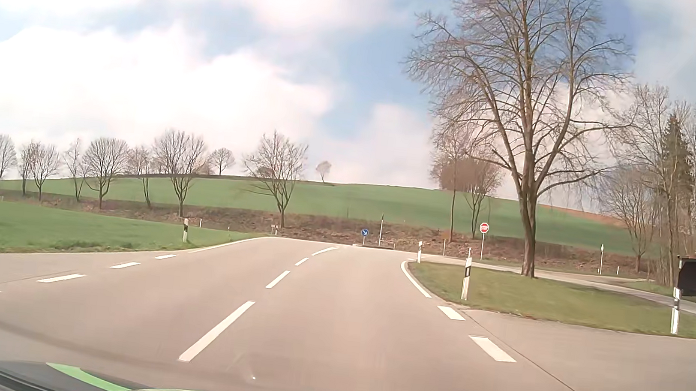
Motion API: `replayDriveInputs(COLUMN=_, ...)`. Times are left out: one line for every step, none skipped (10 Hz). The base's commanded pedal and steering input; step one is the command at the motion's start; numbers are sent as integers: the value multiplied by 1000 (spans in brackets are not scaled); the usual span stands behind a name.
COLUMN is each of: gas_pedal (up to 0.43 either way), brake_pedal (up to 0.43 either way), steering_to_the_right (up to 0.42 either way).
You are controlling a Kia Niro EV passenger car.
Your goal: Follow the waypoints while adhering to traffic rules and regulations
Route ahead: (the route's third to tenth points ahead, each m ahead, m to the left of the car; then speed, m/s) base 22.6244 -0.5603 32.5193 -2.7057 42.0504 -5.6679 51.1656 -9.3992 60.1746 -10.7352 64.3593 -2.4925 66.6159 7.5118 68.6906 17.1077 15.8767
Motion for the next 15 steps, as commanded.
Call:
replayDriveInputs(gas_pedal=0, brake_pedal=201, steering_to_the_right=19)
replayDriveInputs(gas_pedal=0, brake_pedal=201, steering_to_the_right=21)
replayDriveInputs(gas_pedal=0, brake_pedal=201, steering_to_the_right=21)
replayDriveInputs(gas_pedal=0, brake_pedal=207, steering_to_the_right=22)
replayDriveInputs(gas_pedal=0, brake_pedal=207, steering_to_the_right=24)
replayDriveInputs(gas_pedal=0, brake_pedal=213, steering_to_the_right=26)
replayDriveInputs(gas_pedal=0, brake_pedal=213, steering_to_the_right=28)
replayDriveInputs(gas_pedal=0, brake_pedal=220, steering_to_the_right=30)
replayDriveInputs(gas_pedal=0, brake_pedal=226, steering_to_the_right=30)
replayDriveInputs(gas_pedal=0, brake_pedal=226, steering_to_the_right=31)
replayDriveInputs(gas_pedal=0, brake_pedal=232, steering_to_the_right=32)
replayDriveInputs(gas_pedal=0, brake_pedal=232, steering_to_the_right=33)
replayDriveInputs(gas_pedal=0, brake_pedal=232, steering_to_the_right=35)
replayDriveInputs(gas_pedal=0, brake_pedal=232, steering_to_the_right=35)
replayDriveInputs(gas_pedal=0, brake_pedal=238, steering_to_the_right=38)
